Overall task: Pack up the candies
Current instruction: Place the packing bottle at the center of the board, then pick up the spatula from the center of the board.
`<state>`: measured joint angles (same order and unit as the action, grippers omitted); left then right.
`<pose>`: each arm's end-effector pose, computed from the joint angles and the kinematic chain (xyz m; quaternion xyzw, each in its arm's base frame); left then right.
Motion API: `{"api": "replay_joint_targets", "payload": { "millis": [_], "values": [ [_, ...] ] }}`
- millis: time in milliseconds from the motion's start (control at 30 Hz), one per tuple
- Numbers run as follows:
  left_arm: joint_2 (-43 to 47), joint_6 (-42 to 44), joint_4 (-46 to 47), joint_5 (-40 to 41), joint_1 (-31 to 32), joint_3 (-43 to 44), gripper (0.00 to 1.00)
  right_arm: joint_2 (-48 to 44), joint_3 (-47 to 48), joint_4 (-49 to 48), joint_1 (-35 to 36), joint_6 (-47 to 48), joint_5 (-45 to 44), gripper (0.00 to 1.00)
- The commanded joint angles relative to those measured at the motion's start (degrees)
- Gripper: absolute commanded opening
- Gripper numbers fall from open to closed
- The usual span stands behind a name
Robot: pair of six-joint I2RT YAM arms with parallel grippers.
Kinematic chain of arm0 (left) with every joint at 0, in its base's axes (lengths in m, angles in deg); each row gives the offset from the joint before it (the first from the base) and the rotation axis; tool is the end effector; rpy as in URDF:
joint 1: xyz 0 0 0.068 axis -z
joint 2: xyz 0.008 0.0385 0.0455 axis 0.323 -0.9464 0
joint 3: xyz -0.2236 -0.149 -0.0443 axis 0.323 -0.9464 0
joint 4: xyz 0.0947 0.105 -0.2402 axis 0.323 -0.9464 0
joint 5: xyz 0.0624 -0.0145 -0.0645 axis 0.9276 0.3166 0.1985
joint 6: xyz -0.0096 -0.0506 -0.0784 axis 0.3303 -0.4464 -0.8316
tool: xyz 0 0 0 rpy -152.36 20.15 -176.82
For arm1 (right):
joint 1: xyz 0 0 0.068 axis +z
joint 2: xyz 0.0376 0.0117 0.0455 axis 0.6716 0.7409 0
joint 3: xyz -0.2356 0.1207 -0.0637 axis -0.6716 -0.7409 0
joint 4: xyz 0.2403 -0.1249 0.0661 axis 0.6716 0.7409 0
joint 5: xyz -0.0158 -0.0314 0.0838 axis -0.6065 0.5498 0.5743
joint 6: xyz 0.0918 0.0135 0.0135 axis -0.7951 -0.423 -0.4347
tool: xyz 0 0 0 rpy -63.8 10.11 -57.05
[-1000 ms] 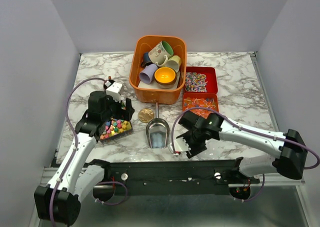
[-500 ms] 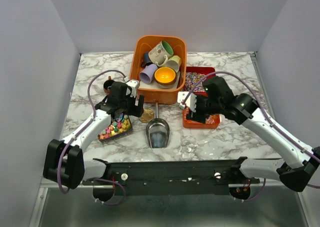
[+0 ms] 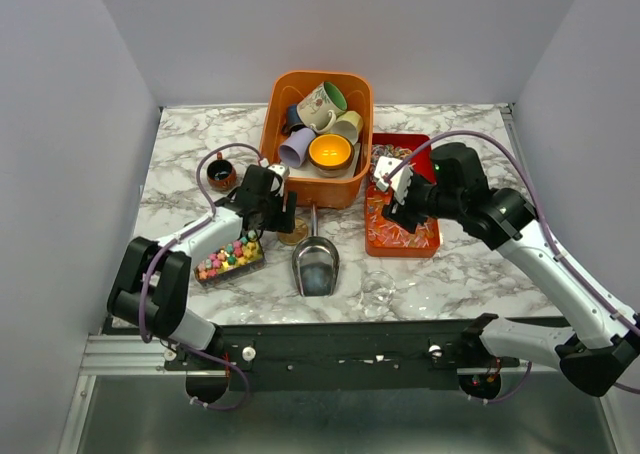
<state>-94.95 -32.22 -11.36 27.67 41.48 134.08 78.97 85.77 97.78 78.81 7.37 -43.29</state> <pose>0.3168 -0.1390 0.1450 0.0765 0.9383 -0.1410 0.3064 0.2174 0.1883 0.3572 -0.5685 0.6793 0.1169 0.4492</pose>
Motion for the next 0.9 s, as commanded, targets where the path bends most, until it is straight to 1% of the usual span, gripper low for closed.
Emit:
{"api": "replay_joint_targets", "payload": {
  "millis": [0, 100, 200, 333, 433, 500, 633, 767, 867],
  "values": [
    [3.79, -2.40, 0.83, -3.28, 1.62, -0.51, 0.80, -1.25, -1.91, -2.41, -1.20, -1.64, 0.92, 0.66],
    [7.04, -2.05, 1.27, -4.77, 2.76, -2.62, 0.74, -0.99, -1.82, -2.50, -1.38, -1.65, 1.01, 0.66],
    [9.16, -1.08, 1.10, -6.53, 4.43, -4.82, 0.72, -0.46, -1.56, -2.85, -1.47, -1.38, 1.01, 0.66],
    [10.48, 0.24, 0.84, -6.36, 5.67, -7.55, 0.69, -0.19, -1.73, -3.47, -1.64, -1.38, 1.01, 0.66],
    [10.13, 2.61, 1.01, -6.10, 6.19, -8.26, 0.63, -0.11, -1.65, -3.65, -1.82, -1.64, 1.36, 0.66],
    [9.08, 4.02, 0.66, -6.54, 6.46, -8.00, 0.55, -0.19, -1.73, -3.56, -1.82, -1.82, 1.89, 0.66],
    [7.23, 5.25, -0.04, -8.29, 7.68, -6.85, 0.50, -0.98, -2.78, -3.82, -2.25, -1.82, 1.80, 0.66],
    [5.30, 5.42, -0.66, -8.21, 9.18, -5.80, 0.46, -1.95, -4.28, -4.26, -2.69, -1.38, 1.45, 0.66],
    [3.72, 5.78, -1.36, -8.21, 9.97, -4.92, 0.38, -2.48, -4.72, -4.35, -3.13, -1.29, 1.36, 0.66]
  ]
}}
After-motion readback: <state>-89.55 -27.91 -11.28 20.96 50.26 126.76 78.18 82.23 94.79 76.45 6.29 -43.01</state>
